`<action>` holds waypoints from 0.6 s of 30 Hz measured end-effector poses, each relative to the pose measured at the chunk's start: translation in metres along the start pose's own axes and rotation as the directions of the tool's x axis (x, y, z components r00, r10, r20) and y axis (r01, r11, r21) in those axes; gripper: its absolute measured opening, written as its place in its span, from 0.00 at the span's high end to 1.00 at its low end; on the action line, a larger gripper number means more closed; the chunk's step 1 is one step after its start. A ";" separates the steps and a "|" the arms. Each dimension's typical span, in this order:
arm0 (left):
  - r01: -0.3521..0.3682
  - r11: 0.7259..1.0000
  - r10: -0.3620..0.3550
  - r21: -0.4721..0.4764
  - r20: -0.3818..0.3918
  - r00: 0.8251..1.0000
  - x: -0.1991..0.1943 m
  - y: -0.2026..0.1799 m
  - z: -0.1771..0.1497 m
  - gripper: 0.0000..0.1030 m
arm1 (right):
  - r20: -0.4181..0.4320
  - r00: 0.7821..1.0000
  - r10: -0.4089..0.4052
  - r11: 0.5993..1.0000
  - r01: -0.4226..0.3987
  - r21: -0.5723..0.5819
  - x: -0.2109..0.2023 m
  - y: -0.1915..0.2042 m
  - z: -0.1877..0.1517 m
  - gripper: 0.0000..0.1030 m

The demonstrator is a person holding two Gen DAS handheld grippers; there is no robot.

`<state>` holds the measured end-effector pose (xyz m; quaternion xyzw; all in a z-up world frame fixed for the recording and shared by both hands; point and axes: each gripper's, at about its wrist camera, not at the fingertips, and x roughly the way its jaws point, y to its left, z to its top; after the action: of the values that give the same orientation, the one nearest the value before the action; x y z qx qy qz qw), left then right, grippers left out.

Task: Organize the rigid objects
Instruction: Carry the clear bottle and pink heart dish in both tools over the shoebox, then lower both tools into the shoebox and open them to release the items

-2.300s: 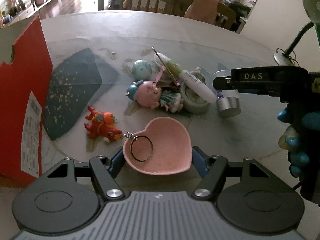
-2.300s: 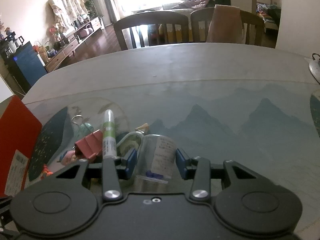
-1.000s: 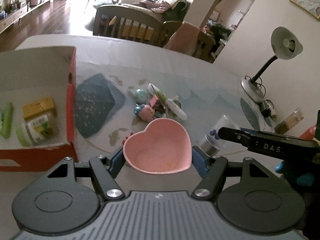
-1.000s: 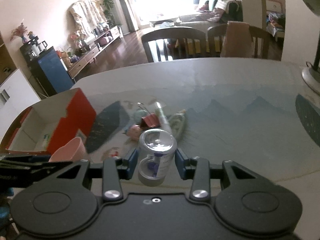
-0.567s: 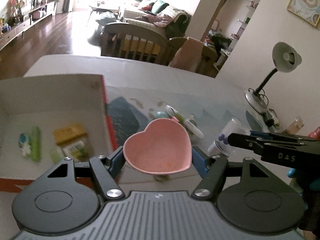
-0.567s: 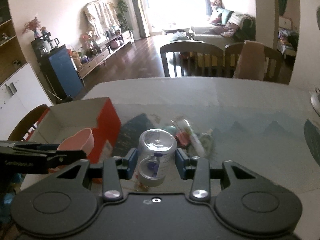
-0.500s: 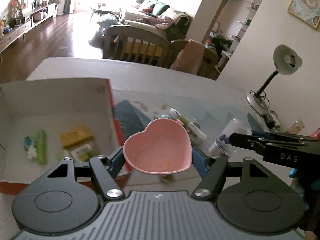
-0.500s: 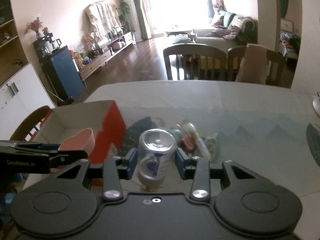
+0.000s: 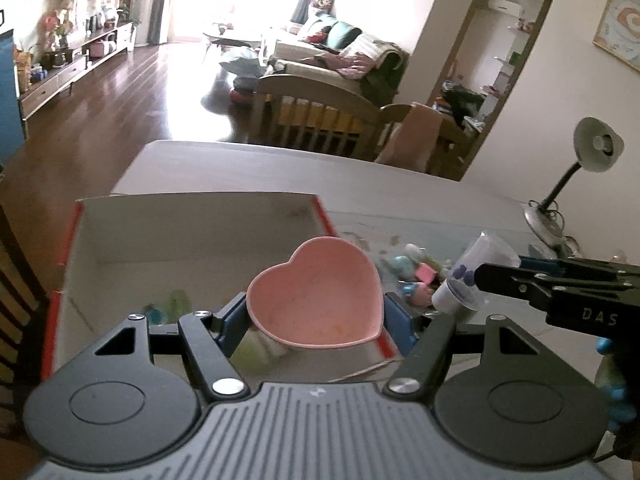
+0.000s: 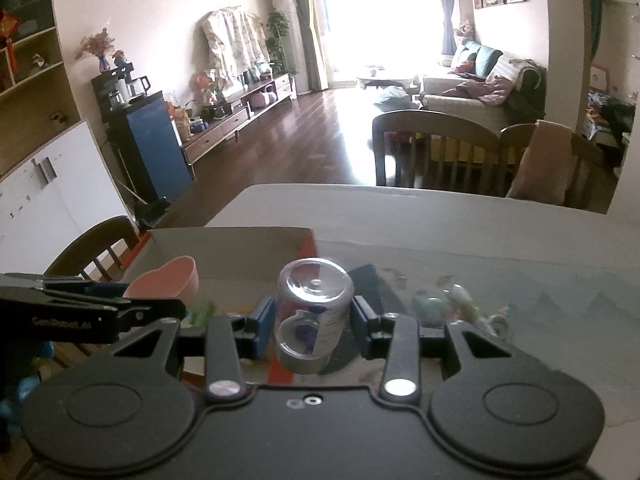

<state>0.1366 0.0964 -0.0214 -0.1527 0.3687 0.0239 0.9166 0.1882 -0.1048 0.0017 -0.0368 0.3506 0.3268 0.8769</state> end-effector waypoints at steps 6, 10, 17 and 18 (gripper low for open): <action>-0.044 0.999 0.044 0.003 0.002 0.999 -0.004 0.036 0.005 0.31 | -0.013 1.000 0.012 1.000 -0.012 -0.022 0.020 0.030 0.003 0.61; -0.080 0.997 0.080 0.001 -0.004 0.997 0.000 0.061 0.012 0.31 | -0.027 0.999 0.023 0.998 -0.025 -0.059 0.035 0.052 0.004 0.61; -0.134 0.991 0.134 0.012 -0.032 0.990 0.023 0.100 0.022 0.31 | -0.080 0.997 0.017 0.995 -0.024 -0.097 0.067 0.085 -0.002 0.62; -0.139 0.990 0.139 0.013 -0.039 0.990 0.028 0.102 0.023 0.31 | -0.088 0.996 0.019 0.995 -0.028 -0.099 0.071 0.089 -0.003 0.62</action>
<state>0.1565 0.1990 -0.0514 -0.1226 0.3969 0.0828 0.9059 0.1718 0.0029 -0.0314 -0.0909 0.3721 0.3525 0.8538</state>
